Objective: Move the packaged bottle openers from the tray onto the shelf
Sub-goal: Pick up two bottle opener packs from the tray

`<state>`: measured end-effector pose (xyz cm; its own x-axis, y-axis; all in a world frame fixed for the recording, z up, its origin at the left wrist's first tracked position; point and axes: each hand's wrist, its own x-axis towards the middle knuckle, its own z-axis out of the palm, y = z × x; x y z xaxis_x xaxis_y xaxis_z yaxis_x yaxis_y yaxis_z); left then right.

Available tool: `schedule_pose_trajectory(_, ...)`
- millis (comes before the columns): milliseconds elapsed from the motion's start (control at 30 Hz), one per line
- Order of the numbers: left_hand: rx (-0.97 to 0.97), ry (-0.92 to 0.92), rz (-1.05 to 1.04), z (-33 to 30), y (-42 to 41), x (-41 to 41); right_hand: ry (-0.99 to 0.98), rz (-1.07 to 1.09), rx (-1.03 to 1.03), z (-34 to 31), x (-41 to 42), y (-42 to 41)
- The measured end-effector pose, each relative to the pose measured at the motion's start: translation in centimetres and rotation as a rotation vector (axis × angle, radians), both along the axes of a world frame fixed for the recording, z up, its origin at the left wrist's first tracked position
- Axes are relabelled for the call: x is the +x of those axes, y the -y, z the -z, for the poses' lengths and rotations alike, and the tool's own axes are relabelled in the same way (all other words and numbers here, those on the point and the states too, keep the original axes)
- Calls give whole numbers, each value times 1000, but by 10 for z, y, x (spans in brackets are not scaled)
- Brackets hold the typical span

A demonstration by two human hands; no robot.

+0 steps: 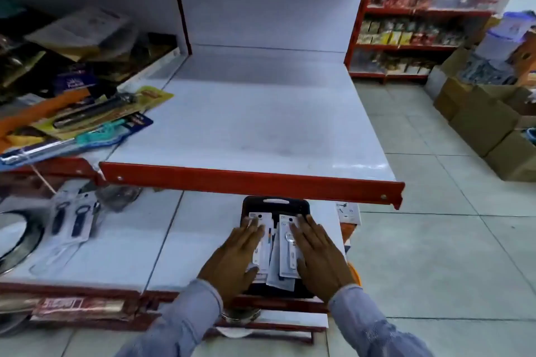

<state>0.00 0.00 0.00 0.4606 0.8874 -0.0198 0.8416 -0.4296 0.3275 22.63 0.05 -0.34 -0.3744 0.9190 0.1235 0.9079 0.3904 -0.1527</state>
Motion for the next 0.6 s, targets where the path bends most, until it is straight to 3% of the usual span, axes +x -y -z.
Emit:
schedule_pose_trajectory(100, -256, -167, 22, 9, -48, 3, 141, 34, -395, 9, -4, -41)
schedule_pose_trajectory(233, -414, -358, 85, 19, -101, 18, 371, -18, -584, 10, -16, -91)
schedule_pose_trajectory(433, -364, -481, 164, 39, -128, 32, 504, -21, -513, 16, -27, -113)
schedule_pose_trajectory(600, -208, -412, 148, 27, -127, 30, 419, -32, -420, 13, -26, -115)
